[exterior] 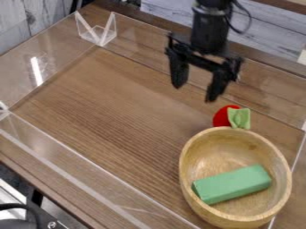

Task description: Move the red object to the left side of the table

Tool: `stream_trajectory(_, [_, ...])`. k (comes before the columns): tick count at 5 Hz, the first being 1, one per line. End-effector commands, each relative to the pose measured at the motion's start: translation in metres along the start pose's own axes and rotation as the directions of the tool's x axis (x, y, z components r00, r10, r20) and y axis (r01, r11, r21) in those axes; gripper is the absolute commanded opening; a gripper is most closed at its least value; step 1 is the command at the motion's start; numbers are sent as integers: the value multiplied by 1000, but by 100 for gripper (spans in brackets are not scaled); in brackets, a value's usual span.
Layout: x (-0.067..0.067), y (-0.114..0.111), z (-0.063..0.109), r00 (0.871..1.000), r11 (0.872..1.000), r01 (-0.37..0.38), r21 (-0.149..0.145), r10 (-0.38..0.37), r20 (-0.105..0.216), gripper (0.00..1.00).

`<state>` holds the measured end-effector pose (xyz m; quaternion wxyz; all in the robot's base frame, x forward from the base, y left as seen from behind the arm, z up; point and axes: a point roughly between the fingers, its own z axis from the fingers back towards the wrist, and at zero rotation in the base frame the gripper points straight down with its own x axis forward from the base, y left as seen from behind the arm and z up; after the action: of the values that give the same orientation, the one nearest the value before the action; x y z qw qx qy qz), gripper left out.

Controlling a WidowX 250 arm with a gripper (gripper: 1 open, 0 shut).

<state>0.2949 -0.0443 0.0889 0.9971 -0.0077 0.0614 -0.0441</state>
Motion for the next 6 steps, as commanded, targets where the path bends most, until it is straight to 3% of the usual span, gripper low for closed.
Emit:
stream_trajectory(1, [17, -17, 6, 998, 1000, 29, -2, -29, 63, 100])
stream_trajectory(3, [31, -32, -9, 996, 999, 53, -2, -52, 68, 100])
stream_trajectory(5, [41, -34, -26, 996, 998, 69, -4, -68, 59, 100])
stream_trajectory(6, [43, -32, -31, 996, 998, 66, -3, -66, 53, 0])
